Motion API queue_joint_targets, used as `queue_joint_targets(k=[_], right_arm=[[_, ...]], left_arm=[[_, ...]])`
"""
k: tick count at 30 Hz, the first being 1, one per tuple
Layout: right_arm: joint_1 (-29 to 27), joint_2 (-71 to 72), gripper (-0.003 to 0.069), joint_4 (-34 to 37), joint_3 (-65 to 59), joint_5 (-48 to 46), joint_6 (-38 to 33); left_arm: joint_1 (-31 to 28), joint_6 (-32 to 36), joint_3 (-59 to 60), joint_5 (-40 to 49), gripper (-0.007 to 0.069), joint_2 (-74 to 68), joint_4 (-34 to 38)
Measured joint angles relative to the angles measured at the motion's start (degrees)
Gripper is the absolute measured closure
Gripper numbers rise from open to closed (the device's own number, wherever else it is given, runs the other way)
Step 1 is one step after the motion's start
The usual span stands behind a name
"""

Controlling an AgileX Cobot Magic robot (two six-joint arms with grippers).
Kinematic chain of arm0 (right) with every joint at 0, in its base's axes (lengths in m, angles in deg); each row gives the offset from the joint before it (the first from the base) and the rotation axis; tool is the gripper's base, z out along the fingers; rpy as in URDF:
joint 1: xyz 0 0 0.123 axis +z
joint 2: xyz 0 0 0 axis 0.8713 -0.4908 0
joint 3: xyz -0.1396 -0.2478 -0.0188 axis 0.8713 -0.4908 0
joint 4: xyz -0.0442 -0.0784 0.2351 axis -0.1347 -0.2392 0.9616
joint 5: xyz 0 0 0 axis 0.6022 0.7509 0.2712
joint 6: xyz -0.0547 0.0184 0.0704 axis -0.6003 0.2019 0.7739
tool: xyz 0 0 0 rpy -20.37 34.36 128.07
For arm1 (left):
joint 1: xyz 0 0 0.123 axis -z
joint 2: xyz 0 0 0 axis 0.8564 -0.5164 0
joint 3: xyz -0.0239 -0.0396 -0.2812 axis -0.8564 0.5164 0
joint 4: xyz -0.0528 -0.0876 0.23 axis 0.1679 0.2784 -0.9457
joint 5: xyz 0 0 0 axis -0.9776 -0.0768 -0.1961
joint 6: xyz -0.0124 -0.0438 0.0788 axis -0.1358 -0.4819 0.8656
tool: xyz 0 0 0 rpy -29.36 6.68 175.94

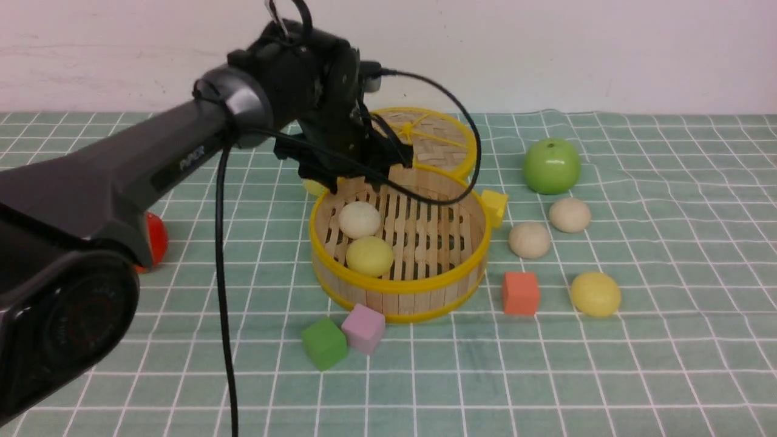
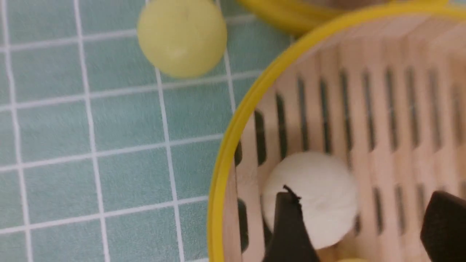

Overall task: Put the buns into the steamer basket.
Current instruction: Use the left arm to grab a steamed stuffed bun

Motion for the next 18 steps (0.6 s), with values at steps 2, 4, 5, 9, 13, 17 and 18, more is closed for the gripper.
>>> queue_joint_targets(k=[2, 4, 5, 9, 13, 17, 18], right_arm=[[0.0, 0.0, 0.0419, 0.0, 0.0, 0.0, 0.0], [0.0, 0.0, 0.0419, 0.0, 0.0, 0.0, 0.0], [0.0, 0.0, 0.0419, 0.0, 0.0, 0.0, 0.0], [0.0, 0.0, 0.0419, 0.0, 0.0, 0.0, 0.0], [0.0, 0.0, 0.0419, 0.0, 0.0, 0.0, 0.0], [0.0, 0.0, 0.0419, 0.0, 0.0, 0.0, 0.0], [0.0, 0.0, 0.0419, 0.0, 0.0, 0.0, 0.0]], left_arm=[[-1.09, 0.0, -1.77, 0.06, 0.0164, 0.32, 1.36], [-2.95, 0.0, -3.93, 0.0, 0.0164, 0.58, 3.42], [-3.69, 0.0, -4.62, 0.0, 0.0164, 0.6, 3.95], [-9.11, 2.46, -7.58, -2.75, 0.0164, 0.49, 9.99], [-13.06, 7.96, -8.21, -10.5, 0.0181, -1.55, 15.52], [-13.49, 12.43, -8.21, -14.87, 0.0207, -4.94, 18.86], [-13.49, 13.7, -8.21, -15.55, 0.0216, -5.97, 19.63]])
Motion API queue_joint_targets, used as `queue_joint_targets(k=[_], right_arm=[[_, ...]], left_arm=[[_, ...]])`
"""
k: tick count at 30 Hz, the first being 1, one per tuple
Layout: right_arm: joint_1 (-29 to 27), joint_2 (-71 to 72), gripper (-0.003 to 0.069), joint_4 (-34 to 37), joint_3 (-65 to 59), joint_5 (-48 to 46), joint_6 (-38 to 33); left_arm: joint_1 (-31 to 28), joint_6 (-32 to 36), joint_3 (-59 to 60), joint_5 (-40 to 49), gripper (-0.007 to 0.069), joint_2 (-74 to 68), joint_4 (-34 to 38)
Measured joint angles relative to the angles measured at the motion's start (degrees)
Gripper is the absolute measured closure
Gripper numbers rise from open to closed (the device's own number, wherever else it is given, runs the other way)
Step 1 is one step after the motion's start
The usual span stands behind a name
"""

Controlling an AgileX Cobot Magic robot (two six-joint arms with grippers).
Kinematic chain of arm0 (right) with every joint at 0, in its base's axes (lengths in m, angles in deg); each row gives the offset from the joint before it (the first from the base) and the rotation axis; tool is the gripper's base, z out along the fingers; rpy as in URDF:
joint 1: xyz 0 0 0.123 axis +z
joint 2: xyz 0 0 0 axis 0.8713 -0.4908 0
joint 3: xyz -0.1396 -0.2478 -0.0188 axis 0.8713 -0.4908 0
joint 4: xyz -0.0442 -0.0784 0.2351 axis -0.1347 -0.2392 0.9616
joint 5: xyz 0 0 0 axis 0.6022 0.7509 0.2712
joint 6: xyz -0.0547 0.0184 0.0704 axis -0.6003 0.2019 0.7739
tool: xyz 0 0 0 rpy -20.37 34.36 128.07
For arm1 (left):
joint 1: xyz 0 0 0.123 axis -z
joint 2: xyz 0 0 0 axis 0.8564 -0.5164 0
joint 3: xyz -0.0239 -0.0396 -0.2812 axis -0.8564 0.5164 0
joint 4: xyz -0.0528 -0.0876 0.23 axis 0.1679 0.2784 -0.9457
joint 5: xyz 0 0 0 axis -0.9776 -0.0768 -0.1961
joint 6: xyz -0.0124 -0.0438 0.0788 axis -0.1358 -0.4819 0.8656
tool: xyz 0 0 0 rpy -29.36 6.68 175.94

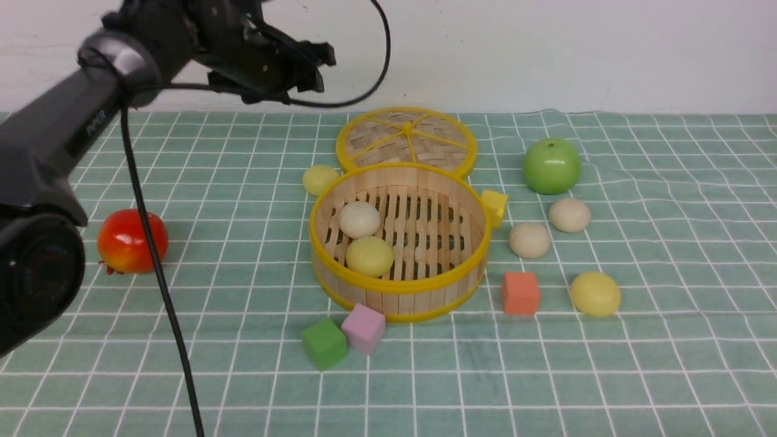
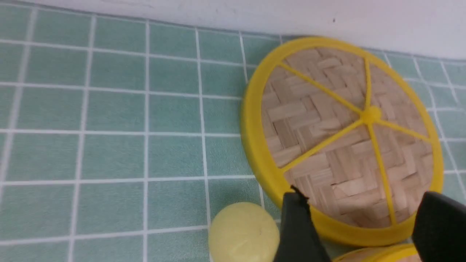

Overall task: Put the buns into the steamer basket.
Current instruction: Use the left arm to grab a steamed stuffed bun

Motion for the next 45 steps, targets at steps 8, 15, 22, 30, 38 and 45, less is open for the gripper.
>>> queue_joint_targets(k=[8, 15, 22, 30, 38, 45], right_arm=[[0.0, 0.0, 0.0419, 0.0, 0.0, 0.0, 0.0], [0.0, 0.0, 0.0419, 0.0, 0.0, 0.0, 0.0], [0.0, 0.0, 0.0419, 0.0, 0.0, 0.0, 0.0], [0.0, 0.0, 0.0419, 0.0, 0.0, 0.0, 0.0], [0.0, 0.0, 0.0419, 0.0, 0.0, 0.0, 0.0], [0.0, 0.0, 0.0419, 0.0, 0.0, 0.0, 0.0]], left_arm=[[0.05, 2.64, 0.0, -3.34, 0.0279, -6.15, 1.49], [0.05, 6.36, 0.0, -4.76, 0.0314, -7.78, 1.88], [0.05, 14.93, 0.0, -5.25, 0.0317, -9.9, 5.66], [0.05, 18.9, 0.0, -5.38, 0.0317, -10.27, 7.83], [0.05, 22.63, 0.0, -5.45, 0.0317, -10.27, 6.08], [0.05, 23.6, 0.0, -5.94, 0.0317, -10.84, 4.27]])
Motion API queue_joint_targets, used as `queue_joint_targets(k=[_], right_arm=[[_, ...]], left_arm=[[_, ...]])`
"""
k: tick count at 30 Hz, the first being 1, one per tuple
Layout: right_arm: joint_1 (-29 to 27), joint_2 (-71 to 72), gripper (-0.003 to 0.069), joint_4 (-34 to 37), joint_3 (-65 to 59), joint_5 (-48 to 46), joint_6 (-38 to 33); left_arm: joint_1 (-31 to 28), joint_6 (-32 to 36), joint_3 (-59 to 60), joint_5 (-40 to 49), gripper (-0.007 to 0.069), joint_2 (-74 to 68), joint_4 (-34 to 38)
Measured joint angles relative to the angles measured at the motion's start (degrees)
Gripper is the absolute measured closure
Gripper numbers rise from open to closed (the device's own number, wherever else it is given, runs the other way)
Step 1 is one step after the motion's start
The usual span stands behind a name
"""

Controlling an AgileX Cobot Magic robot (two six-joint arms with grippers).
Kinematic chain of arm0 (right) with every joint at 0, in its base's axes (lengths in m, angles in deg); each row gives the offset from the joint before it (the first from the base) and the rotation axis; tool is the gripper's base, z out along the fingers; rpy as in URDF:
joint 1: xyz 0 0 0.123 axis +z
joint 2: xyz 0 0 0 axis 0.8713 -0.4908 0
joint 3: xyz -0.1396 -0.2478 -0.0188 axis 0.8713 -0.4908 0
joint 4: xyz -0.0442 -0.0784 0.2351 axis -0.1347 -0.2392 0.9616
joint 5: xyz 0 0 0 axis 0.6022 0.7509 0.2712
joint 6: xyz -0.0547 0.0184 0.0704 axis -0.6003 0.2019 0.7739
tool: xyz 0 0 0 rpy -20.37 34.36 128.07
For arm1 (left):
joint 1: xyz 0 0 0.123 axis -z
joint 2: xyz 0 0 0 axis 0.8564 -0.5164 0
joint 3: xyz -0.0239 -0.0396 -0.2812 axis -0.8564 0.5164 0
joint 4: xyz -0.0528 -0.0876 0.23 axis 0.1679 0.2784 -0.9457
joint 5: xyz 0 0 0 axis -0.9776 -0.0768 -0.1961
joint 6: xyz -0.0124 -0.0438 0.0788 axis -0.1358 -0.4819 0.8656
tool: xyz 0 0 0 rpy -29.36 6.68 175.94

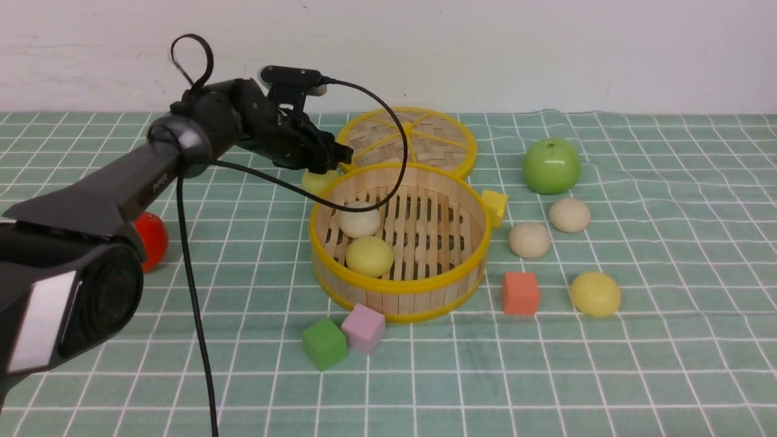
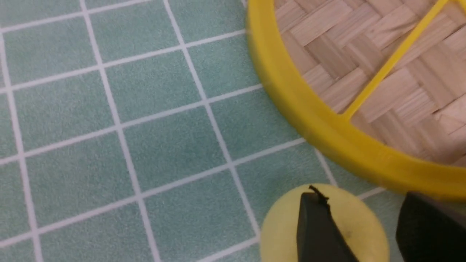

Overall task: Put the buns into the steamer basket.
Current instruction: Use the left arm to grab a steamed stuffed bun

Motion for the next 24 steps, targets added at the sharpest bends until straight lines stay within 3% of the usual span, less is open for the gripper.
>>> queue_joint_targets(k=[10, 14, 20, 24], right_arm=[[0.0, 0.0, 0.0419, 0.0, 0.0, 0.0, 0.0], [0.0, 0.0, 0.0419, 0.0, 0.0, 0.0, 0.0], [0.0, 0.0, 0.0419, 0.0, 0.0, 0.0, 0.0], [0.0, 0.0, 0.0419, 0.0, 0.0, 0.0, 0.0]], left_arm=[[0.0, 0.14, 0.0, -1.69, 0.0339, -1.98, -0.31], [0.0, -0.57, 0.0, -1.87, 0.0419, -1.98, -0.31], [0.0, -2.15, 0.0, -2.05, 0.0617, -1.7, -0.31], [0.0, -2.62, 0.0, -0.47, 0.0638, -0.12, -0.72]])
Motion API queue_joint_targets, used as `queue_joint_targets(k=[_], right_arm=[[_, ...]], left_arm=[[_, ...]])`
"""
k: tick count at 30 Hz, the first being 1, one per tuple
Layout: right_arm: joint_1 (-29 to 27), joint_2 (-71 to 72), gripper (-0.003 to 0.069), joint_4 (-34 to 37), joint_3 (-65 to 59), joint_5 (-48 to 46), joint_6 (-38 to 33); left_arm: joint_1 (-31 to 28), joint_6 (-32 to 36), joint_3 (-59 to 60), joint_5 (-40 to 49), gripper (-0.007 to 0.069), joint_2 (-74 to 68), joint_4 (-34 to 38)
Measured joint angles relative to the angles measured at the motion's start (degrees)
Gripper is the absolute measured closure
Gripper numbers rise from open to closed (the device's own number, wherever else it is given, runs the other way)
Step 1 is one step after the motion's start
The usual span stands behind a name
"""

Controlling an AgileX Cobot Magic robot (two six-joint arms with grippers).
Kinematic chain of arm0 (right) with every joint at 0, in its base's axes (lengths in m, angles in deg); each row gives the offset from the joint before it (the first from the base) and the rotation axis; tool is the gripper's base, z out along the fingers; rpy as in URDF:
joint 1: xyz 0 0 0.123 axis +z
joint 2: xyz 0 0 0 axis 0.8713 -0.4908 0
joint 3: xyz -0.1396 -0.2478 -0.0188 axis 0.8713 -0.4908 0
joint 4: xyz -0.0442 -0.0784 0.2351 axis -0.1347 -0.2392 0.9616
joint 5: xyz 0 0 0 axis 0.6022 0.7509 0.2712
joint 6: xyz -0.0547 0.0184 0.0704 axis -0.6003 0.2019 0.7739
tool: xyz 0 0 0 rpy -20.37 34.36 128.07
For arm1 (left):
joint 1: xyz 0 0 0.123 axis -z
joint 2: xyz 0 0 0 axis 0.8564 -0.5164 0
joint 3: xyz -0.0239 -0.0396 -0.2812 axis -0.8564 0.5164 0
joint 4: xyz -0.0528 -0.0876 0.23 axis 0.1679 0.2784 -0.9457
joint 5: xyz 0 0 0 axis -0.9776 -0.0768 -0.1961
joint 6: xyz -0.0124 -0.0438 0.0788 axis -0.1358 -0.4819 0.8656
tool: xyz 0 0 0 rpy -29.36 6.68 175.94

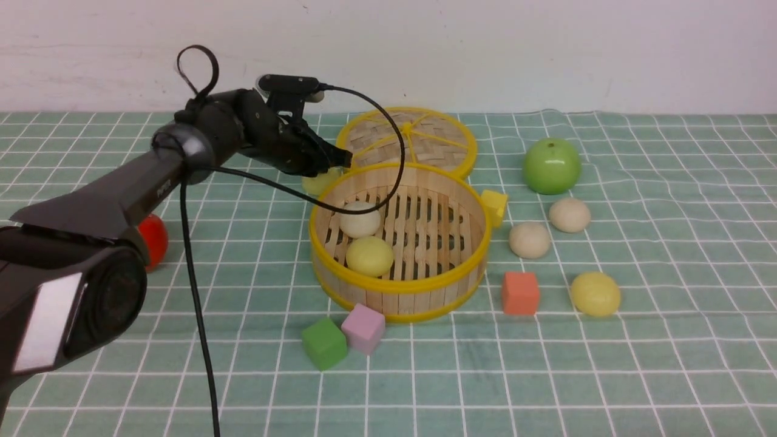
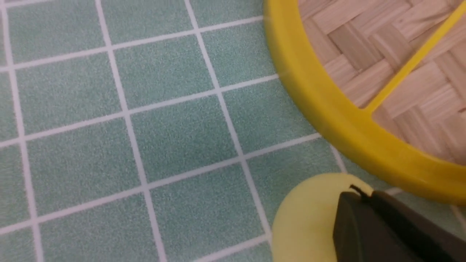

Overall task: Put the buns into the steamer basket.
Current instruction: Use the left arm to grab a steamed stuffed bun, then use the left arm to put the steamed stuffed bun into the steamer

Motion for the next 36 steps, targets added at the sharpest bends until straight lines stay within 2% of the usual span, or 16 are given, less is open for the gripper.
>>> queue_joint_targets(k=[8, 16, 24, 36], right_arm=[[0.0, 0.0, 0.0419, 0.0, 0.0, 0.0, 0.0], [0.0, 0.0, 0.0419, 0.0, 0.0, 0.0, 0.0], [0.0, 0.0, 0.0419, 0.0, 0.0, 0.0, 0.0], [0.0, 0.0, 0.0419, 0.0, 0.0, 0.0, 0.0]], left_arm=[[0.07, 0.0, 0.0, 9.13, 0.0638, 9.25, 0.62], [2.87, -0.23, 0.0, 19.95, 0.0638, 14.15, 5.81], [7.83, -0.23, 1.33, 16.31, 0.0638, 12.55, 6.99], [8.0, 2.62, 1.68, 9.61, 0.0631, 4.94, 6.59]])
